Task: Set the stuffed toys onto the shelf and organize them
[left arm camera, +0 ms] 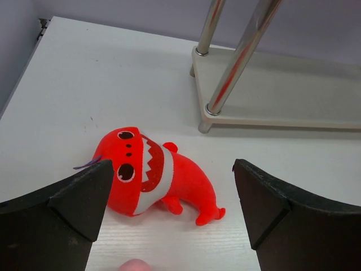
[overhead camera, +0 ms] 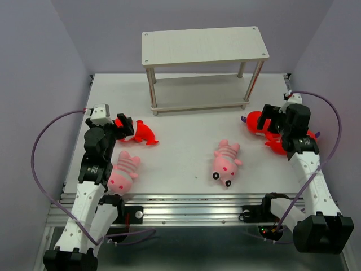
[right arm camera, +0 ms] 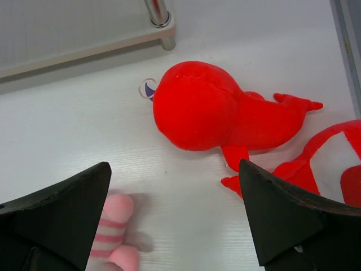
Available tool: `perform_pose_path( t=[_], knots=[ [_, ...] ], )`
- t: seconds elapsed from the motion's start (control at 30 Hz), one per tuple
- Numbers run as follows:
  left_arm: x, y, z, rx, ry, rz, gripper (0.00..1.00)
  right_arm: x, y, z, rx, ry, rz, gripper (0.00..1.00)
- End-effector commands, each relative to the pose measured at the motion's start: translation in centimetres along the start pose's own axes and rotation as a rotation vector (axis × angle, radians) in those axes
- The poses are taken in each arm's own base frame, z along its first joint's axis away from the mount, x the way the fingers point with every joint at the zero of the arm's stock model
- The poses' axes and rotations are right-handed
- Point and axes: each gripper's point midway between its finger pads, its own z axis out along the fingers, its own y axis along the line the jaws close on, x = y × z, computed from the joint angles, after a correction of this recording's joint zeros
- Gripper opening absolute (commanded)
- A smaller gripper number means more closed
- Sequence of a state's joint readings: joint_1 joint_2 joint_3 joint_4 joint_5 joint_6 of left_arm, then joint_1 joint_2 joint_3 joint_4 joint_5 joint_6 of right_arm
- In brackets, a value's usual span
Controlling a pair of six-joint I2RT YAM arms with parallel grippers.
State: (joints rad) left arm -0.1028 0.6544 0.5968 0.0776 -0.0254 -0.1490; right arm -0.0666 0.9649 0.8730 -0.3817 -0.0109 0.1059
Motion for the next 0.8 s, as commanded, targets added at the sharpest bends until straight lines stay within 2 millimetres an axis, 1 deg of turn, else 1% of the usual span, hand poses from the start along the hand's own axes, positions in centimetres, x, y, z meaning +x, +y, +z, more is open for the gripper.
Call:
perform_pose_path(
  t=[0.0,0.07,0.1,0.17,0.2,0.23,0.27,0.3,0.37,0.4,0.43,0.5,0.53,0.57,0.6,0.63,0.67,0.7,0.77],
  knots=[
    [-1.2,-1.2,0.3,0.062,-0.031,0.011,0.99,-1.2,2.4,-0.2,-0.152,-0.039,-0.035,1.0],
    [-1.1,-1.2,0.4,0.062,-0.024,0.003,0.99,-1.1,3.9,-0.4,-0.255,-0.053,-0.128,1.0],
    [-0.8,-1.2,0.6,0.057,-0.011,-0.002,0.99,-0.2,5.8,-0.8,-0.381,-0.041,-0.156,1.0],
    [-0.6,-1.3,0.7,0.055,-0.004,-0.039,0.99,0.5,7.8,-1.5,-0.529,-0.063,-0.229,1.0],
    [-0.5,-1.6,0.8,0.072,-0.001,-0.051,0.99,2.2,9.7,-2.3,-0.675,-0.039,-0.245,1.0],
    [-0.3,-1.8,0.9,0.076,0.009,-0.089,0.99,2.8,10.3,-2.6,-0.739,-0.045,-0.292,1.0],
    [-0.3,-1.9,0.9,0.079,0.018,-0.089,0.99,3.5,10.9,-2.9,-0.789,-0.029,-0.284,1.0],
    [0.4,-2.0,1.0,0.074,0.055,-0.132,0.99,4.3,11.3,-2.9,-0.839,-0.015,-0.302,1.0],
    [0.7,-2.1,1.1,0.06,0.079,-0.187,0.99,5.2,11.1,-2.3,-0.84,0.01,-0.302,1.0],
    [1.3,-2.0,1.1,0.041,0.109,-0.242,0.99,5.6,11.1,-2.1,-0.847,0.023,-0.3,1.0],
    [1.0,-1.8,1.1,0.028,0.112,-0.267,0.99,5.9,10.9,-1.7,-0.833,0.038,-0.288,1.0],
    [1.5,-1.5,1.4,-0.005,0.148,-0.339,0.98,6.1,10.6,-1.2,-0.813,0.068,-0.285,1.0],
    [0.9,-1.0,1.6,-0.029,0.145,-0.369,0.98,6.2,10.4,-1.2,-0.808,0.077,-0.308,1.0],
    [0.8,-0.7,1.8,-0.049,0.152,-0.397,0.98,5.7,10.4,-1.3,-0.801,0.065,-0.314,1.0],
    [1.8,-0.2,2.4,-0.087,0.196,-0.456,0.97,6.0,10.4,-1.5,-0.809,0.063,-0.321,1.0],
    [1.3,-0.2,2.8,-0.095,0.199,-0.482,0.97,6.0,10.6,-1.9,-0.828,0.055,-0.327,1.0],
    [1.4,1.2,3.3,-0.143,0.201,-0.52,0.97,5.9,10.8,-2.3,-0.844,0.043,-0.332,1.0],
    [2.5,1.7,4.1,-0.169,0.242,-0.553,0.96,6.0,11.2,-2.9,-0.872,0.026,-0.343,1.0],
    [2.6,2.4,5.2,-0.2,0.257,-0.622,0.92,5.9,11.3,-3.4,-0.883,0.0,-0.37,1.0]
  ],
)
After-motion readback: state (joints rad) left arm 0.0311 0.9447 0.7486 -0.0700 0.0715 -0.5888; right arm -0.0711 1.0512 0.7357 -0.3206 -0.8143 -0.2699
